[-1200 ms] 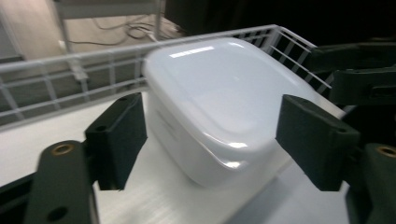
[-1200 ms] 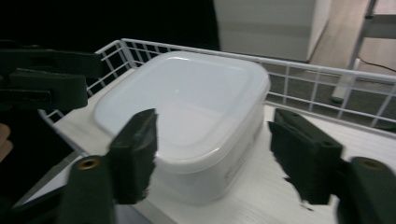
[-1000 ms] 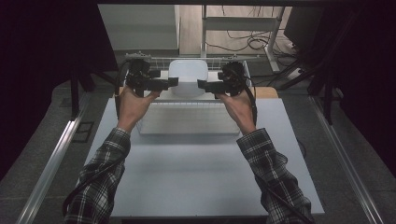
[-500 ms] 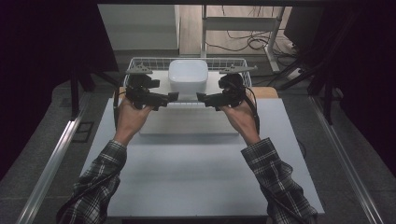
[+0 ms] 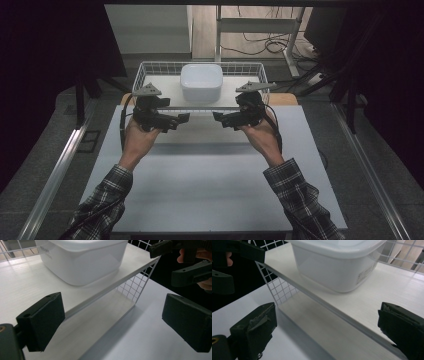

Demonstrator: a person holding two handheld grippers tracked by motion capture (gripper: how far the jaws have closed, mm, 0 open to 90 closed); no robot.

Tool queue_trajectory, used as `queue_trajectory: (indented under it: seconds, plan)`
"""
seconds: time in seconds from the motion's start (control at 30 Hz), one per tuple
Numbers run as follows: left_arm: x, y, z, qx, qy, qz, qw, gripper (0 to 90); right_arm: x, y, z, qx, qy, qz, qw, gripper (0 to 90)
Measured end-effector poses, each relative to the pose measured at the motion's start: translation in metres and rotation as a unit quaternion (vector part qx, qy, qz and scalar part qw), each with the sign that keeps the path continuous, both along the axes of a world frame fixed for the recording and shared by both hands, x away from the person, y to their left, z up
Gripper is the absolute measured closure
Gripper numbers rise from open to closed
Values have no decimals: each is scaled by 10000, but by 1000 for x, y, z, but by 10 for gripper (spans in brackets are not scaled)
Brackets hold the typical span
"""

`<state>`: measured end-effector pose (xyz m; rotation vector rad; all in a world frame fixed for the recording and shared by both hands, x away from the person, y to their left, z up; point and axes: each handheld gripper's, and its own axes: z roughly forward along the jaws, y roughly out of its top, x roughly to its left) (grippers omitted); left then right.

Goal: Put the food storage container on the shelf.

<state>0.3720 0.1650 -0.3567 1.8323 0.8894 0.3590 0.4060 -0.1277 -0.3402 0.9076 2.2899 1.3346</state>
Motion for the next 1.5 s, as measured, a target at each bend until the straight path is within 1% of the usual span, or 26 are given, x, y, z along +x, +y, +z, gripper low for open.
queue_trajectory:
  seconds: [0.17,0.43,0.57,0.6,0.73,0.87,0.9,1.03,1.13,1.17,1.23,1.27,1.33,1.4,1.43,1.5]
  plan:
    - [-5,-1,-4,58,-34,-5,10000,42,-5,-1,-4,-17,1,78,10000,21]
    - [-16,-3,-13,69,-36,-57,10000,42,-13,-4,-8,-10,-7,142,9999,22]
    - [-22,-3,-17,20,-34,-66,10000,45,-18,-6,-10,28,-18,184,9998,24]
    - [-24,-3,-19,15,-28,-77,10000,47,-21,-7,-12,19,-26,214,9998,25]
    - [-30,-2,-25,-2,-25,-98,9999,49,-24,-7,-14,16,-45,244,9997,25]
    - [-35,0,-35,-53,13,-117,9999,50,-30,-8,-22,15,-52,311,9995,24]
    - [-35,0,-35,-53,13,-117,9999,50,-30,-8,-22,15,-52,311,9995,24]
    - [-42,1,-43,-92,33,-131,9999,51,-37,-7,-30,-55,-69,369,9993,24]
    - [-44,2,-46,-98,41,-149,9998,52,-38,-7,-32,-57,-66,383,9992,24]
    - [-46,2,-49,-90,55,-157,9998,52,-40,-7,-36,-59,-61,391,9992,24]
    - [-47,2,-51,-83,55,-151,9998,52,-40,-8,-37,-64,-69,401,9991,24]
    - [-48,2,-53,-78,67,-153,9998,53,-42,-8,-42,-69,-57,406,9991,24]
    - [-50,2,-59,-60,88,-140,9998,53,-42,-9,-46,-91,-64,418,9991,25]
    - [-52,3,-63,-87,128,-140,9998,54,-43,-9,-49,-107,-43,421,9990,27]
    - [-52,3,-63,-87,128,-140,9998,54,-44,-9,-51,-117,-43,425,9990,29]
    - [-54,4,-70,-95,167,-142,9997,56,-44,-10,-55,-143,-44,424,9990,30]
